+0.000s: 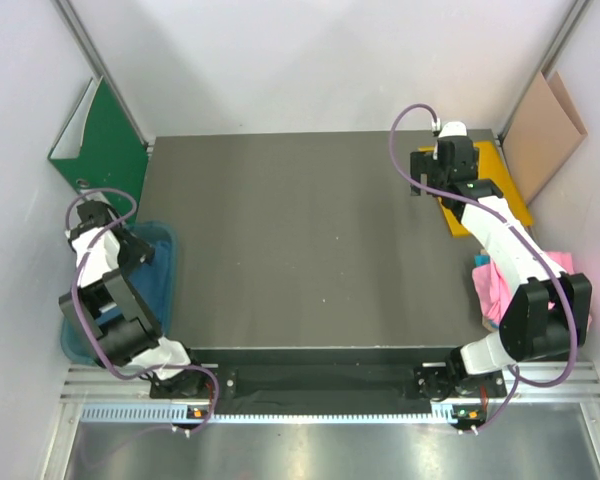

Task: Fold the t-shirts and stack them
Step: Grab crumpled tshirt from bin with the left arm, then move the tshirt to the center of the board

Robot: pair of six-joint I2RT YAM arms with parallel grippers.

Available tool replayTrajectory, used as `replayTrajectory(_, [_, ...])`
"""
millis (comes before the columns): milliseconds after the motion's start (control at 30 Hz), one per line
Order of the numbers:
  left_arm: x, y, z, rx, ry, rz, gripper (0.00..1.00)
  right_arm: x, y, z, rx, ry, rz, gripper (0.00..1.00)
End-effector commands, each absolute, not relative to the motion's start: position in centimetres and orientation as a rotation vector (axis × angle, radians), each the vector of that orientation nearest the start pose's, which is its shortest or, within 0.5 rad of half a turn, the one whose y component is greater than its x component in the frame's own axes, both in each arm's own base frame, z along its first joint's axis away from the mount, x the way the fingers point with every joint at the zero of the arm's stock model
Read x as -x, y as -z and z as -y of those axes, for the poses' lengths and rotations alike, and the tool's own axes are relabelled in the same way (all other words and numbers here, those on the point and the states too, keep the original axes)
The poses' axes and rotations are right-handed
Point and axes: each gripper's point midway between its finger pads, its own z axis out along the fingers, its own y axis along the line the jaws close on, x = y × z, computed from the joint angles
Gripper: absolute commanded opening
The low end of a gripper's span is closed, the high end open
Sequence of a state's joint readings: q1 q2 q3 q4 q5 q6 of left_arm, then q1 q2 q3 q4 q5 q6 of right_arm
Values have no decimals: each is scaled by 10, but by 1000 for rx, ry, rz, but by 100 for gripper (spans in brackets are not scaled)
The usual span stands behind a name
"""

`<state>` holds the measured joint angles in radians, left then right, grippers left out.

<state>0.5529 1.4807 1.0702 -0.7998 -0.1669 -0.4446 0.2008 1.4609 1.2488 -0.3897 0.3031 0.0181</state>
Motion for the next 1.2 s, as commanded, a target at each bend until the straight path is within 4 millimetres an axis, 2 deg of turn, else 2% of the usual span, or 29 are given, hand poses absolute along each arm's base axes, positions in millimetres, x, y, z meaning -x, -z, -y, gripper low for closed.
replayTrajectory(0, [-259,-65,-160,1421,-166,-2429,96,-429,-223,-42,49,174,-2114,100])
replayTrajectory(200, [-260,-36,-158,1468,-146,-2489,90,-428,-224,-43,49,173,-2116,100])
replayTrajectory(233, [-261,-34,-158,1471,-142,-2492,84,-428,-224,-42,48,174,-2115,100])
replayTrajectory(267, [-261,-31,-158,1474,-142,-2498,69,-429,-224,-42,50,175,-2114,100])
replayTrajectory(333, [-260,-25,-158,1483,-150,-2517,51,-429,-224,-42,49,177,-2115,100])
replayTrajectory(367, [-260,-24,-160,1484,-164,-2522,26,-429,-225,-42,49,176,-2114,100])
replayTrajectory(433, [-257,-23,-161,1496,-181,-2543,0,-429,-225,-41,46,183,-2116,100])
replayTrajectory(533, [-262,-42,-166,1477,-197,-2493,0,-431,-224,-42,45,183,-2119,100])
replayTrajectory(633, [-269,-83,-172,1427,-208,-2382,0,-432,-221,-42,51,184,-2130,100])
replayTrajectory(767, [-288,-165,-182,1346,-182,-2146,0,-436,-216,-45,59,177,-2144,100])
replayTrajectory(800, [-292,-190,-179,1300,-141,-2077,0,-437,-212,-46,63,174,-2156,100])
replayTrajectory(867, [-306,-228,-176,1223,-73,-1957,0,-440,-211,-49,68,156,-2162,100])
replayTrajectory(933, [-322,-261,-159,1123,46,-1922,0,-443,-204,-52,69,142,-2186,100])
replayTrajectory(1000, [-342,-276,-142,1036,175,-1895,0,-447,-203,-55,67,129,-2193,100])
replayTrajectory(1067, [-357,-295,-107,944,365,-1864,0,-451,-203,-56,60,126,-2202,100])
replayTrajectory(1133, [-376,-328,-87,824,417,-1776,0,-453,-204,-57,59,124,-2202,100])
replayTrajectory(1167, [-386,-342,-51,708,456,-1783,0,-456,-207,-57,56,121,-2198,100])
